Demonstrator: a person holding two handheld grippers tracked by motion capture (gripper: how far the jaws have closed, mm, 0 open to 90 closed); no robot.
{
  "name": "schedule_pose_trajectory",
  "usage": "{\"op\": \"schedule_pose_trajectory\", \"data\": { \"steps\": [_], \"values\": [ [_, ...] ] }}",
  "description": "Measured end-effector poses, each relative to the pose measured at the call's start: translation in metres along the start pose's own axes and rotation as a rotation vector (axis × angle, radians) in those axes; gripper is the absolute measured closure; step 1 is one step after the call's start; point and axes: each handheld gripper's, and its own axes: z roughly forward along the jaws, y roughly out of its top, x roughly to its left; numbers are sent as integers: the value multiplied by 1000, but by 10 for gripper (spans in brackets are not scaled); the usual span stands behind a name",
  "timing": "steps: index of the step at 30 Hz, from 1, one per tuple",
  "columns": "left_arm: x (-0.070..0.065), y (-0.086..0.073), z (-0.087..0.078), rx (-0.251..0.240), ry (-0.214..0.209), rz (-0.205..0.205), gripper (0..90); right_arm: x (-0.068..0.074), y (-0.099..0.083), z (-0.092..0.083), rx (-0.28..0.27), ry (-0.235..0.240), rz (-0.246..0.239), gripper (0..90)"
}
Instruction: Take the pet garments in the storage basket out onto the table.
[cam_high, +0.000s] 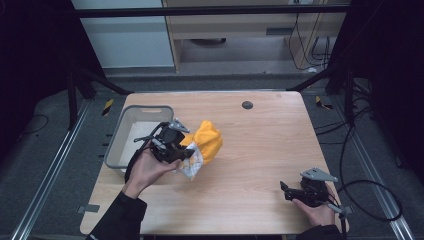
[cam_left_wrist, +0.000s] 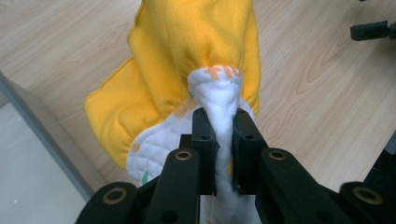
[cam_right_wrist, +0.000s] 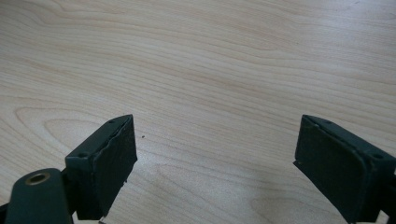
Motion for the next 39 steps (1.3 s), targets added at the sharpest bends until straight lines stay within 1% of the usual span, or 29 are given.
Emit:
{"op": "schedule_pose_trajectory", "data": {
  "steps": [2, 5, 7, 8, 12, 14, 15, 16, 17, 19, 23, 28, 29, 31, 39],
  "values": [
    [-2, 0, 4, 2, -2, 6, 819, 0, 0, -1, 1, 3, 9, 126],
    [-4, 0, 11, 8, -10, 12, 819, 1, 0, -1, 1, 3, 11, 125],
    [-6, -1, 15, 14, -19, 13, 819, 1, 0, 0, 1, 3, 9, 126],
    [-7, -1, 18, 14, -22, 15, 819, 0, 0, 0, -1, 0, 0, 126],
    [-11, -1, 27, 16, -26, 20, 819, 1, 0, 0, 1, 1, 5, 125],
    [-13, -1, 32, 19, -35, 26, 819, 1, 0, -1, 1, 1, 8, 125],
    [-13, -1, 32, 19, -35, 26, 819, 0, 0, 0, -1, -3, 0, 125],
    [-15, -1, 36, 26, -42, 30, 819, 0, 0, 0, -1, -3, 1, 126],
    [-15, -1, 36, 26, -42, 30, 819, 0, 0, 0, -1, -3, 1, 125],
    [-18, -1, 43, 34, -43, 40, 819, 1, 0, -1, 0, 0, 5, 126],
    [-22, -1, 51, 39, -49, 43, 819, 0, 0, 0, -3, -4, -7, 126],
    [-25, -3, 62, 49, -57, 48, 818, 0, -1, 0, -3, -6, -8, 125],
    [-25, -3, 62, 49, -57, 48, 818, 0, -1, 0, -3, -6, -8, 125],
    [-26, -4, 69, 61, -63, 49, 818, 0, -1, 0, -3, -7, -9, 126],
    [-33, -7, 85, 83, -70, 70, 816, 0, -1, 0, -2, -7, -11, 126]
  ]
}}
